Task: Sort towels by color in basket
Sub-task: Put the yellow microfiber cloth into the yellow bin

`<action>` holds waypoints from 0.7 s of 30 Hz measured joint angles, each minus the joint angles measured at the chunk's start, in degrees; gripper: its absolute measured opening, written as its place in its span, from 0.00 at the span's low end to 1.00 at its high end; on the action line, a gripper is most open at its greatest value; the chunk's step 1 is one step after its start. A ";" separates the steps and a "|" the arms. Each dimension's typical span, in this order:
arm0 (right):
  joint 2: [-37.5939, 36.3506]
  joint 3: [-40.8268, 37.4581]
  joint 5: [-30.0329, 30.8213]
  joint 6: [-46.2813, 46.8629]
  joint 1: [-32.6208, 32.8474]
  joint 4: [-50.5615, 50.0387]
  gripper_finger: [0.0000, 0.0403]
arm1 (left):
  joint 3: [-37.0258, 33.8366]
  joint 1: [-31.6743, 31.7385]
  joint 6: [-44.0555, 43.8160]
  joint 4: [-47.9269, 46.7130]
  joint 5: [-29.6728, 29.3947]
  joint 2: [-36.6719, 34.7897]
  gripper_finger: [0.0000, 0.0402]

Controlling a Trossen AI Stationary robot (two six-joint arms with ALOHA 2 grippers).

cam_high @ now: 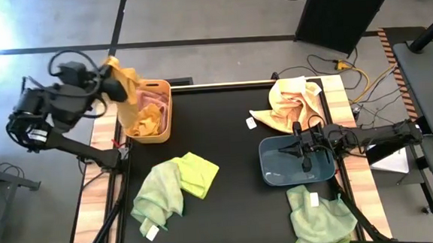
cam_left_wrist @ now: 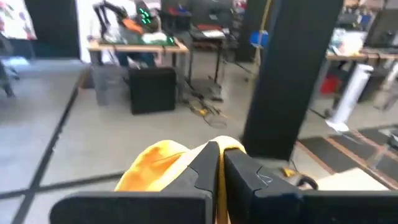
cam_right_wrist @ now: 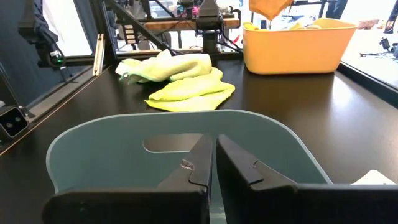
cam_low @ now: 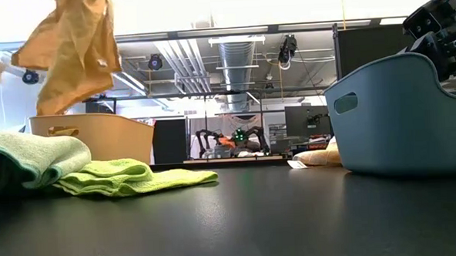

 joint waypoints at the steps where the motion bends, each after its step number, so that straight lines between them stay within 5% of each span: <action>1: 0.00 -0.01 0.00 0.00 -0.01 0.00 0.03 | -0.48 0.31 -0.79 0.03 1.04 0.47 0.00; 9: 0.00 -0.01 -0.01 0.00 -0.01 0.00 0.03 | -3.13 5.94 -2.34 1.88 3.54 4.24 0.00; 21: 0.00 -0.02 0.00 0.00 -0.02 0.00 0.03 | -3.11 23.46 -4.72 -5.68 6.80 8.41 0.00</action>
